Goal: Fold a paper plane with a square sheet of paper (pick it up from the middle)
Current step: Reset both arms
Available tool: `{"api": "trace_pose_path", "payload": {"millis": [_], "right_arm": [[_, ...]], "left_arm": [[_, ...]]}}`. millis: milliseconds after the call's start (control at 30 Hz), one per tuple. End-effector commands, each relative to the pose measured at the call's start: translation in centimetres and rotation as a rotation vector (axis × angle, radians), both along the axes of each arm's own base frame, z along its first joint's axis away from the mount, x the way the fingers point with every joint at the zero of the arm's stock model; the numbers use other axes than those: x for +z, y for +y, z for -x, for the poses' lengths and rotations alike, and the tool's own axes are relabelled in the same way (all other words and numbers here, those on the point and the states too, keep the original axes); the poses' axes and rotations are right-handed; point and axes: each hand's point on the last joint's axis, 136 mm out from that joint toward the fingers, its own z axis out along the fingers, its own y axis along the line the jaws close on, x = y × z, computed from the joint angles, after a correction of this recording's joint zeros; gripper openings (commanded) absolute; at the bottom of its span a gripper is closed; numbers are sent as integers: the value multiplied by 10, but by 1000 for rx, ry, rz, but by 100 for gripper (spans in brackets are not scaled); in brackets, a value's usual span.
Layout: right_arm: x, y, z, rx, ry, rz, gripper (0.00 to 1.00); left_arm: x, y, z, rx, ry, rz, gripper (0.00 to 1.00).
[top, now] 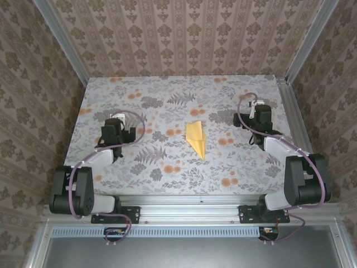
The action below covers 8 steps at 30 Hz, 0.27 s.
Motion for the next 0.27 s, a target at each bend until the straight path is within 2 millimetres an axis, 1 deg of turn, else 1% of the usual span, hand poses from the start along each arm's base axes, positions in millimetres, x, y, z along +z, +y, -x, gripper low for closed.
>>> {"api": "trace_pose_path", "payload": {"millis": [0,167,233], "right_arm": [[19,-5,-12,-2,-119,28,100],[17,-6,-8,-1,-110,28,100],[17,-6,-7,0,-106,27,100]], "left_arm": [[9,5,-15,-2,-72,-44,100],[7,5,-21,2,-83,-4,100],[5,2,-23,-12,-66,-9,100]]}}
